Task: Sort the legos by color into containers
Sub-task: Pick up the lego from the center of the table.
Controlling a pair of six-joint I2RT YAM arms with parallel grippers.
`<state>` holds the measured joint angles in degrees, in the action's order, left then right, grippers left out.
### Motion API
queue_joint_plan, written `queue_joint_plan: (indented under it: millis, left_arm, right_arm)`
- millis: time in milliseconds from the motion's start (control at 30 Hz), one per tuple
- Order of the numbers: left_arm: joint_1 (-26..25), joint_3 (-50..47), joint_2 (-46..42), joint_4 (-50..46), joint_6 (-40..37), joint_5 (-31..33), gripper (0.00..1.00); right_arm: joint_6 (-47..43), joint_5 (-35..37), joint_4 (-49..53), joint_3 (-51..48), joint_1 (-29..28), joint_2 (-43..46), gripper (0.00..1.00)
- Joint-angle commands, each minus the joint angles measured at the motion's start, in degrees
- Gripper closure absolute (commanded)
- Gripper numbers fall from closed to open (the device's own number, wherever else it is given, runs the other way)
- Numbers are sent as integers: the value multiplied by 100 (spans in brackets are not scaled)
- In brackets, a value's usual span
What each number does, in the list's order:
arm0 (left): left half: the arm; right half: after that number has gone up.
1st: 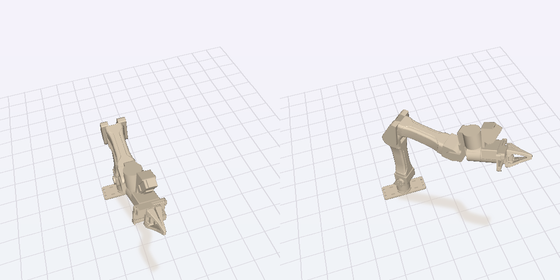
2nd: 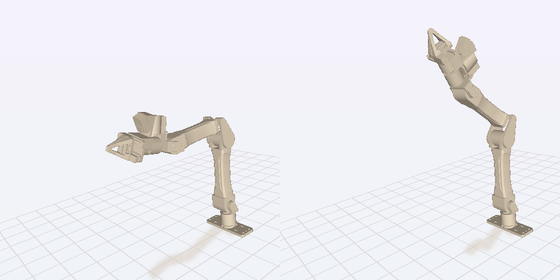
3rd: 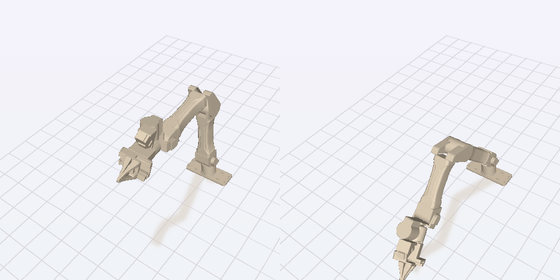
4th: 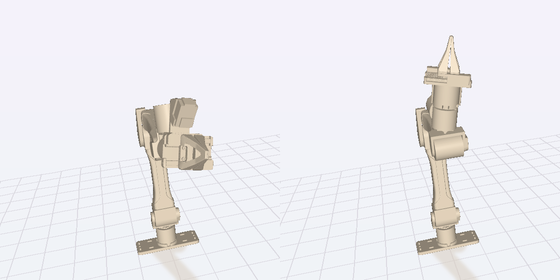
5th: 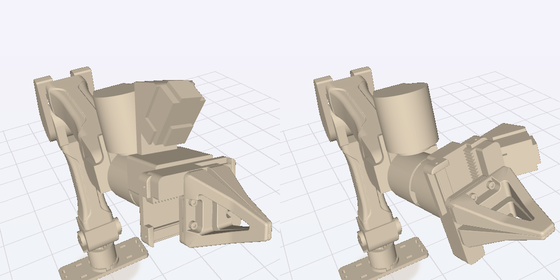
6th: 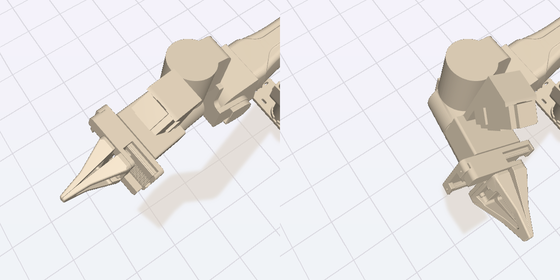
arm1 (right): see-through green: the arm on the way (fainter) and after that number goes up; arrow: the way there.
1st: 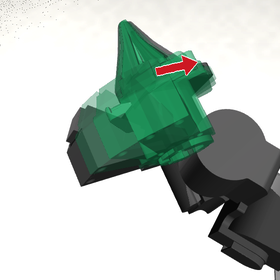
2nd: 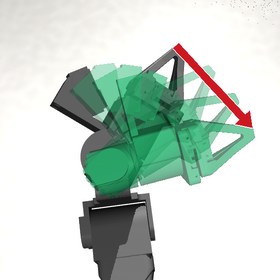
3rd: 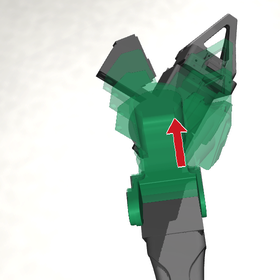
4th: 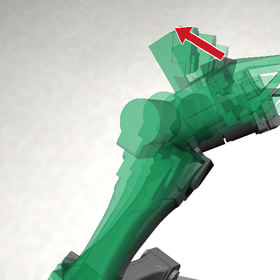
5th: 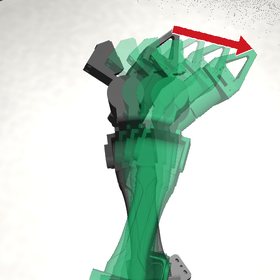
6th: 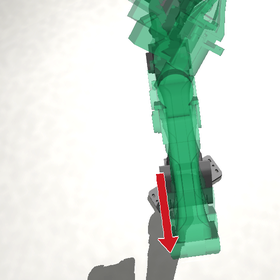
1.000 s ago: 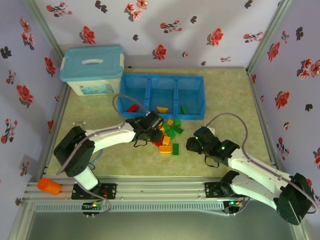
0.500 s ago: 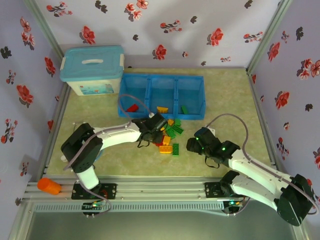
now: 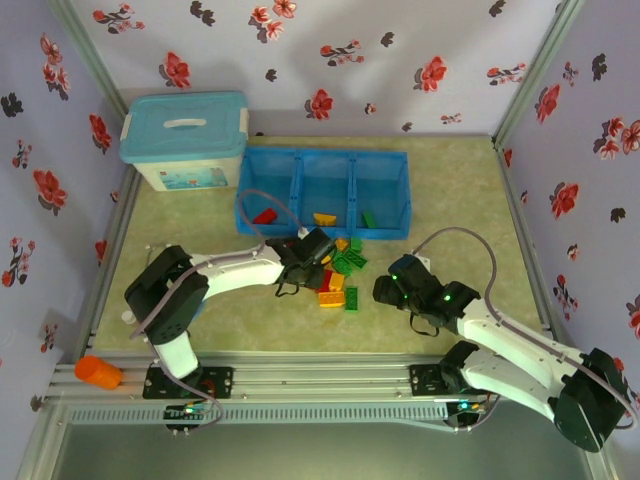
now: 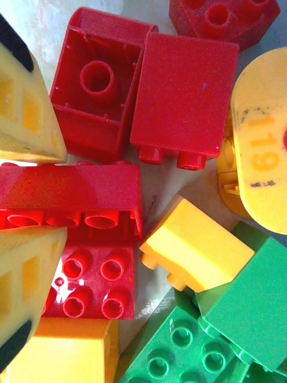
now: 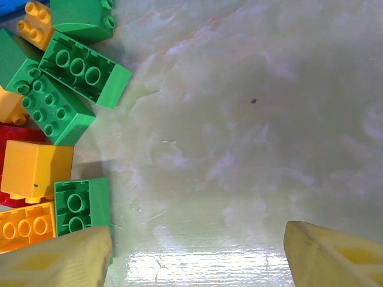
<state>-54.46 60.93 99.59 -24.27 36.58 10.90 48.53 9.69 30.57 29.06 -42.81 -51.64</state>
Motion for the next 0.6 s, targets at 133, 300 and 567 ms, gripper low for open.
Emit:
queue_joint_plan:
  millis: [133, 300, 567]
  left_arm:
    - [-83, 71, -58, -245, 117, 321, 78]
    - [-84, 99, -315, -388, 71, 415, 81]
    - [-5, 97, -957, -659, -30, 632, 81]
  right_arm:
    - [51, 187, -33, -19, -45, 75, 24]
    - [72, 182, -51, -39, -47, 84, 25]
    - [97, 173, -78, -97, -46, 134, 26]
